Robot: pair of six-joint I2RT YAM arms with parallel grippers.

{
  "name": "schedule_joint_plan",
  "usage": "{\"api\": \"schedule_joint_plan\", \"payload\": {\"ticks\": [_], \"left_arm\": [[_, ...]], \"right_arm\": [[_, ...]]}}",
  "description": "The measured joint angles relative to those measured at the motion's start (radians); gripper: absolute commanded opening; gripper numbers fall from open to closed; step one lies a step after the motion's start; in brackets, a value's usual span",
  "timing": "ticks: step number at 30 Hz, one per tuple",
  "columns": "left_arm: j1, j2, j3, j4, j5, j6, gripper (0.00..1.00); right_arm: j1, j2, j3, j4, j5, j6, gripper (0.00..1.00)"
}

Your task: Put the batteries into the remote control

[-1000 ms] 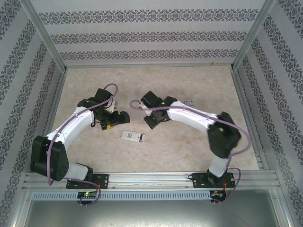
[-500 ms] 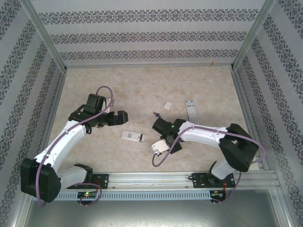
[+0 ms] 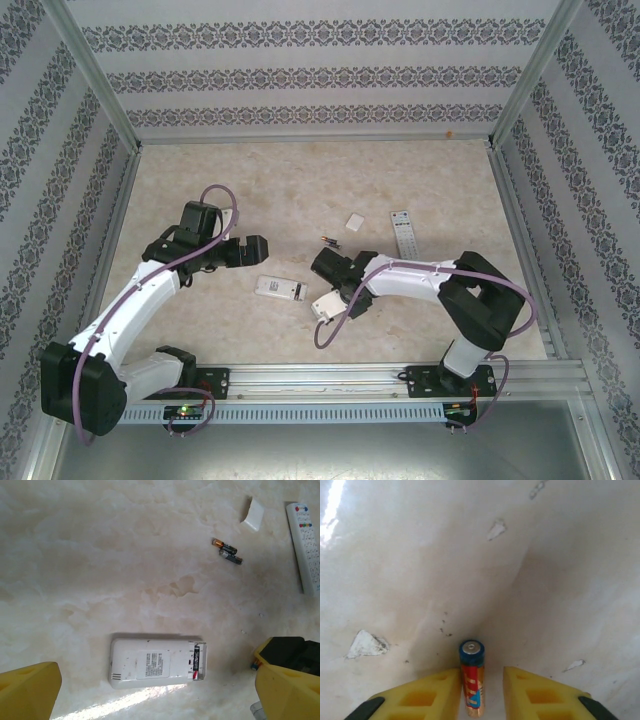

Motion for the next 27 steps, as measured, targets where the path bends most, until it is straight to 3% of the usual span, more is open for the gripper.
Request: {"api": "schedule_joint_plan", "payload": {"ticks": [3, 7, 10, 14, 16, 19, 22, 27], "left_arm": [[0.000, 0.002, 0.000, 0.002, 0.000, 0.000, 1.00], [0.000, 0.013, 0.000, 0.002, 0.001, 0.000, 1.00], [0.000, 0.021, 0.000, 0.002, 0.003, 0.000, 1.00], [0.000, 0.057, 0.012, -0.002, 0.021, 0.000, 1.00], [0.000, 0.090, 0.030, -0.013, 0.034, 0.001, 1.00], [0.000, 0.138, 0.062, -0.039, 0.058, 0.018, 1.00], [0.000, 0.169, 0.087, -0.068, 0.080, 0.043, 1.00], [0.000, 0.191, 0.099, -0.102, 0.098, 0.072, 1.00]], "right_arm": [[0.013, -0.039, 0.001, -0.033, -0.002, 0.077, 0.33], [0.053, -0.166, 0.030, -0.083, -0.016, 0.351, 0.36], [0.078, -0.246, 0.098, -0.084, -0.005, 0.742, 0.34], [0.077, -0.286, 0.167, -0.064, 0.053, 1.459, 0.29], [0.076, -0.291, 0.156, -0.068, 0.061, 1.831, 0.30], [0.075, -0.288, 0.092, -0.068, 0.058, 2.241, 0.30], [0.055, -0.275, -0.003, -0.064, 0.024, 2.533, 0.30], [-0.017, -0.211, -0.093, -0.056, -0.026, 2.731, 0.30]]}}
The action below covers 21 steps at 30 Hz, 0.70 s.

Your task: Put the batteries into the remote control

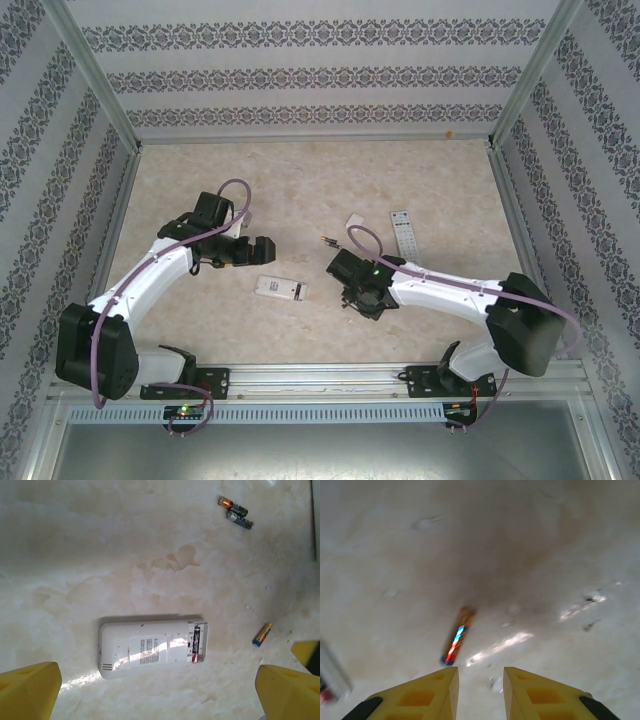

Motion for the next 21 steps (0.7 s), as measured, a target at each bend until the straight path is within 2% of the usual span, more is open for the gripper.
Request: {"api": "schedule_joint_plan", "payload": {"ticks": [7, 14, 21], "left_arm": [[0.000, 0.001, 0.000, -0.004, 0.017, 0.004, 1.00], [0.000, 0.001, 0.000, -0.004, 0.019, 0.004, 1.00], [0.000, 0.001, 0.000, -0.004, 0.019, 0.003, 1.00]], "right_arm": [[-0.052, 0.066, -0.019, 0.130, -0.056, 0.029, 0.27], [-0.071, 0.109, -0.031, 0.177, -0.087, 0.029, 0.23], [-0.072, 0.119, -0.017, 0.159, -0.088, 0.003, 0.09]]}}
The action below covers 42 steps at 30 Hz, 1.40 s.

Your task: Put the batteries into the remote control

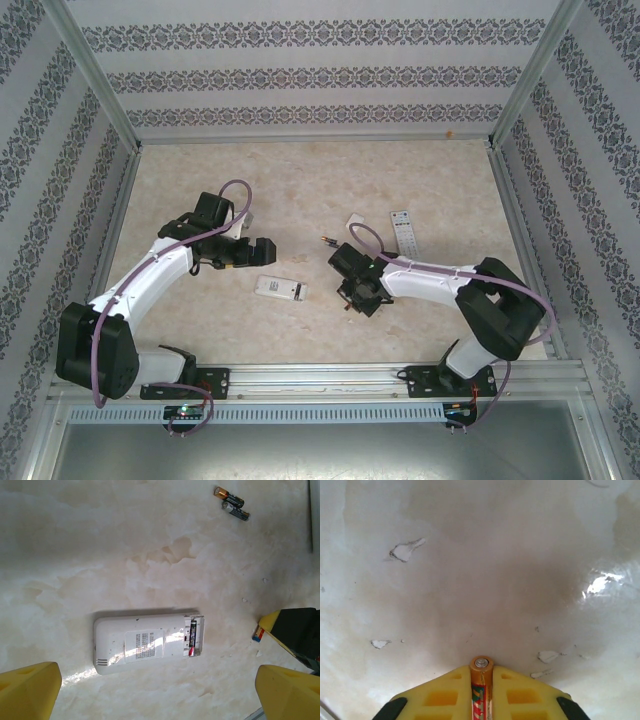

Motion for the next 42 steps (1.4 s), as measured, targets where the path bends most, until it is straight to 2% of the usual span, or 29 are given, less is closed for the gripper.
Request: {"api": "schedule_joint_plan", "payload": {"ticks": [5, 11, 14, 20, 27, 42], "left_arm": [[0.000, 0.029, 0.000, -0.012, -0.004, -0.036, 0.99], [0.000, 0.203, 0.044, -0.056, 0.028, -0.096, 0.85], [0.000, 0.250, 0.046, -0.058, 0.038, -0.111, 0.81], [0.000, 0.299, 0.052, -0.058, 0.084, -0.114, 0.75], [0.000, 0.334, 0.038, -0.040, 0.140, -0.136, 0.73], [0.000, 0.345, 0.014, -0.030, 0.159, -0.145, 0.72]], "right_arm": [[0.006, 0.074, 0.151, -0.045, 0.003, -0.152, 0.08], [0.098, 0.185, 0.489, -0.051, 0.014, -0.322, 0.07], [0.126, 0.224, 0.559, -0.056, 0.016, -0.367, 0.07], [0.106, 0.251, 0.516, -0.088, 0.013, -0.382, 0.07], [0.100, 0.277, 0.465, -0.071, -0.018, -0.380, 0.07], [0.113, 0.315, 0.410, 0.002, -0.046, -0.352, 0.09]]}}
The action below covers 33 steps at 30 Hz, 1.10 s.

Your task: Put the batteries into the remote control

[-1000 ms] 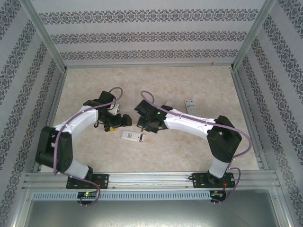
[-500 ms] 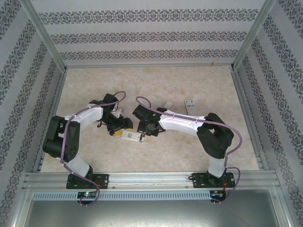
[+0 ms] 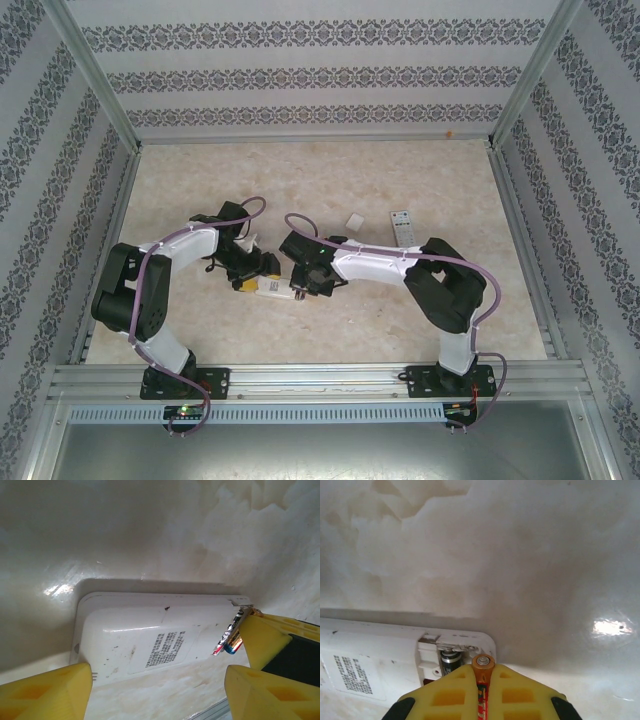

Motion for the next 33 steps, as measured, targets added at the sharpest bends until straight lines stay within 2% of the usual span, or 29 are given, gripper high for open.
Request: {"api": "schedule_joint_plan", "payload": {"ticks": [20, 33], "left_arm": [[0.006, 0.000, 0.000, -0.001, 0.011, 0.000, 0.72], [0.006, 0.000, -0.002, -0.001, 0.011, -0.007, 0.72]], "right_arm": [[0.003, 0.001, -0.013, 0.027, 0.011, 0.006, 0.08], [0.029, -0.018, -0.041, 0.063, 0.071, 0.002, 0.08]]}}
